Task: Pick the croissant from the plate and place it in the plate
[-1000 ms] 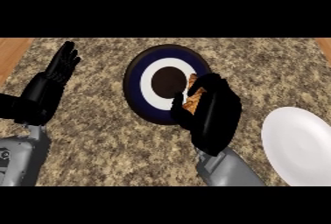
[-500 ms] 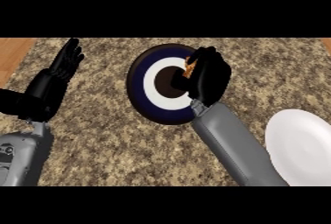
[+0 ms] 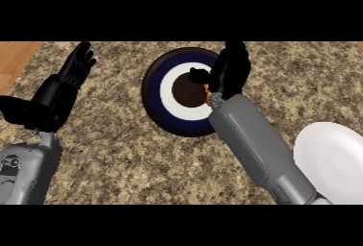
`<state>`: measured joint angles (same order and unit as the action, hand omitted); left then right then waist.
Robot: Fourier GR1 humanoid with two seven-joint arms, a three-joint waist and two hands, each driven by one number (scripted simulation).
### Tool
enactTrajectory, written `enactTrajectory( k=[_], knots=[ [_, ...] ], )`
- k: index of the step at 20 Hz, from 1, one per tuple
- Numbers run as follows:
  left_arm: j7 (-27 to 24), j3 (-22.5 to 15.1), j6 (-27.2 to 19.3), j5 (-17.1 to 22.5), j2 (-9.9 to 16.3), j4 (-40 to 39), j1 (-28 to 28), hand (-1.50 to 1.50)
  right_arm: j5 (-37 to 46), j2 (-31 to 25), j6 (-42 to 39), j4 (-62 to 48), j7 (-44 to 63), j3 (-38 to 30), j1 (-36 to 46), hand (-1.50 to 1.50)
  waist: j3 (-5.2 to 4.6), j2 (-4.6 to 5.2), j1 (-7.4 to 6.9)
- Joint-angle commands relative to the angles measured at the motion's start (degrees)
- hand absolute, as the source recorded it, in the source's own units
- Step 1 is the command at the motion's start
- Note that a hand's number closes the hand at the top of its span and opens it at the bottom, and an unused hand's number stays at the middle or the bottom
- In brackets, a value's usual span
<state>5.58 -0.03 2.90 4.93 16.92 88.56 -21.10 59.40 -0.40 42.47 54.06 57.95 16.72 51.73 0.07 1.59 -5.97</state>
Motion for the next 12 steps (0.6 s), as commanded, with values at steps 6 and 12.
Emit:
enactTrajectory(
  k=[6,12],
  knots=[
    [-0.1,1.19,-0.55,0.05,-0.29,-1.57,-1.06,0.0,-3.29,0.38,24.66,-4.39,1.65,-0.57,5.87,-1.5,-0.04,-0.38,1.34],
    [1.29,1.99,-0.59,-0.36,1.07,1.42,2.13,0.0,-4.75,0.38,35.55,-1.96,1.96,1.74,0.24,-1.5,-0.04,-1.36,3.54]
  ],
)
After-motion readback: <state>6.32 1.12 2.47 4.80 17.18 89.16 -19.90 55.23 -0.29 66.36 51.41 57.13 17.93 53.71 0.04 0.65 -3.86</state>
